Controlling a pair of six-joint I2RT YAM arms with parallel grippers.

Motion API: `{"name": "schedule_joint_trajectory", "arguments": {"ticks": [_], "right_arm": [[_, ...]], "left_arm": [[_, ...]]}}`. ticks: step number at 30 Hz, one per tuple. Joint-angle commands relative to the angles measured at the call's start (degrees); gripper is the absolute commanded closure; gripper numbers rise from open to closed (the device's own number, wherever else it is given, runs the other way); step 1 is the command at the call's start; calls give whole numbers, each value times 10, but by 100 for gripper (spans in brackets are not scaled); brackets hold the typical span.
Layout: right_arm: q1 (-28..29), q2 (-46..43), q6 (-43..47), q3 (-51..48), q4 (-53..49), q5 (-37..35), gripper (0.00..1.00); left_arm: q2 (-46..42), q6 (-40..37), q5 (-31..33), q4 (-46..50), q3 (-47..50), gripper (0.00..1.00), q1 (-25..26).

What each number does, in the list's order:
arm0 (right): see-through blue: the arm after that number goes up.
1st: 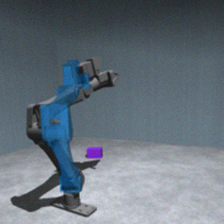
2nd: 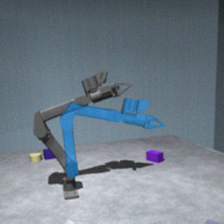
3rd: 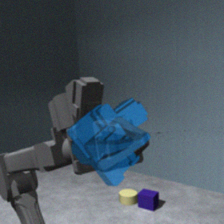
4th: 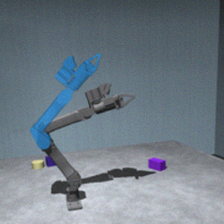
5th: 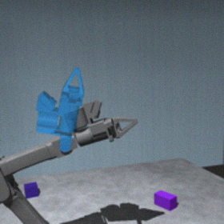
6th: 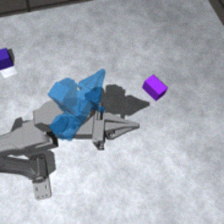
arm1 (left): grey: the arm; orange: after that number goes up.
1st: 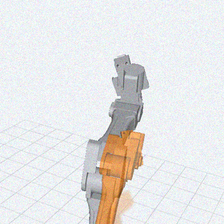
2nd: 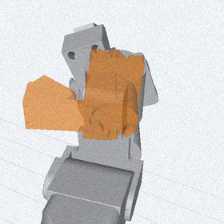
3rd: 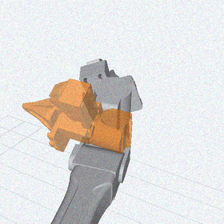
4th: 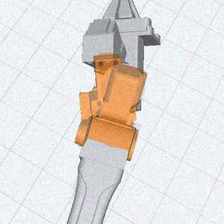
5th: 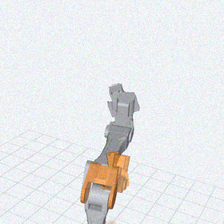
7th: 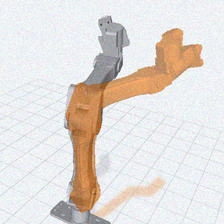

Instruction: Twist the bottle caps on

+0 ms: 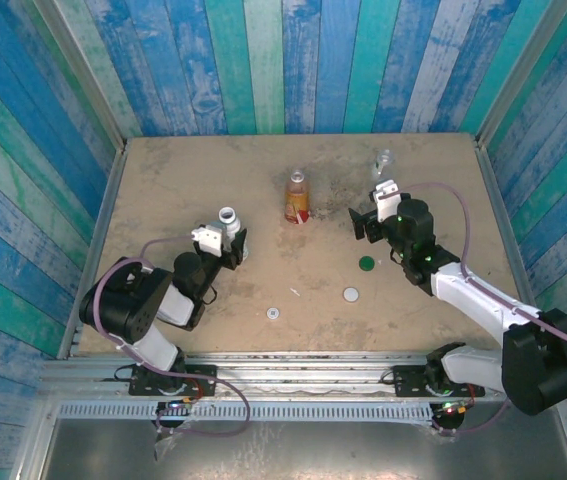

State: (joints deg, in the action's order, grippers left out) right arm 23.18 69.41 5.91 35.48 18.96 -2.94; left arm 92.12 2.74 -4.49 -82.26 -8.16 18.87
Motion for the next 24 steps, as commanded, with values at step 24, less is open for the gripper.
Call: {"name": "schedule_joint_trajectory", "arguments": {"ticks": [24], "right_arm": [[-5,-10,-124,14,-158,-82,0]], "left_arm": [[95,-33,-326,52,-196,38,157]]}}
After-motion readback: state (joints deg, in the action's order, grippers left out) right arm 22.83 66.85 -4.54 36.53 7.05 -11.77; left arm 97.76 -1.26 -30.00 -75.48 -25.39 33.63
